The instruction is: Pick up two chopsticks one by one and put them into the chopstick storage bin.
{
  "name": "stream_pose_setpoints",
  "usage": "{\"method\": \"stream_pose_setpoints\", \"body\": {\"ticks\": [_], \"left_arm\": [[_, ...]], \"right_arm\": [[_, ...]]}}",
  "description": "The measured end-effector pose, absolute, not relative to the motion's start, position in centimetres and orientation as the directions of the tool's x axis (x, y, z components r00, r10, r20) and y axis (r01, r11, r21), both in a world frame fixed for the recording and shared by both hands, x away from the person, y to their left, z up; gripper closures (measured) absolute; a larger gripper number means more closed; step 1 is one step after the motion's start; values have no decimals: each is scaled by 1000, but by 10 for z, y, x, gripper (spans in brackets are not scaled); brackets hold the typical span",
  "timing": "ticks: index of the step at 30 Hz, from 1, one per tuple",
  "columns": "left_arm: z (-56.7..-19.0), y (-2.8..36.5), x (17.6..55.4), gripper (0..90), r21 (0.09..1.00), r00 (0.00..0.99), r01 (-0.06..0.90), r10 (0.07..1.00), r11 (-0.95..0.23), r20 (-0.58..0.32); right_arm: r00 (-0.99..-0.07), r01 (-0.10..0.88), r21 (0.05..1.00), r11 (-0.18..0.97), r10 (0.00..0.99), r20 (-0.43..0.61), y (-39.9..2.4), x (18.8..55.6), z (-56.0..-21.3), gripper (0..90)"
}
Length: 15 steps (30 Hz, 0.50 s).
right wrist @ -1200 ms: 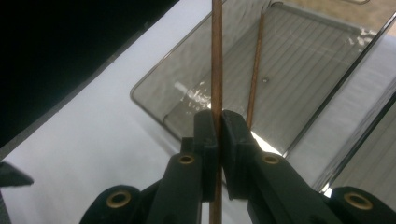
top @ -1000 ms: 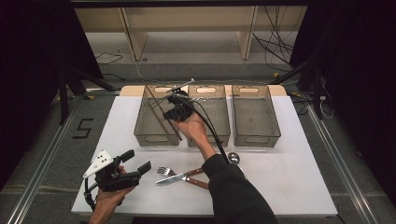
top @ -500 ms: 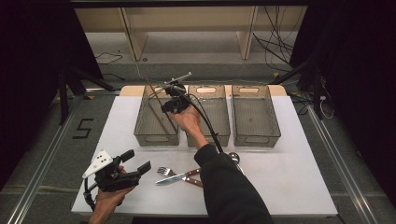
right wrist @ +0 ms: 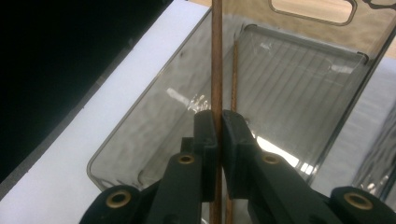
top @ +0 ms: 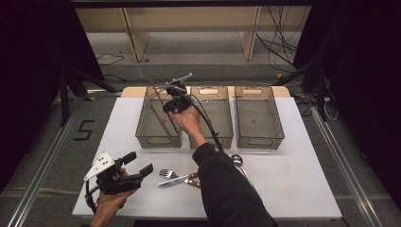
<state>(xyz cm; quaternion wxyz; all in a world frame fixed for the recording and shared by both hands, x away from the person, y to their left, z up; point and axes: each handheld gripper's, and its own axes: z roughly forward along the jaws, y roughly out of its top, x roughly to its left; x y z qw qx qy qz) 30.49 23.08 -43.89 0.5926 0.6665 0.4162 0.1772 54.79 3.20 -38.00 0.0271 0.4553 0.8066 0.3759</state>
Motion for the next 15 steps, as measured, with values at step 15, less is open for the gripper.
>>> {"method": "stream_pose_setpoints", "body": {"ticks": [15], "left_arm": [[-439,231,305,134,938,593,343,763,49,-257]], "right_arm": [[-561,726,620,298,778,283,41,554,-391,855]]}}
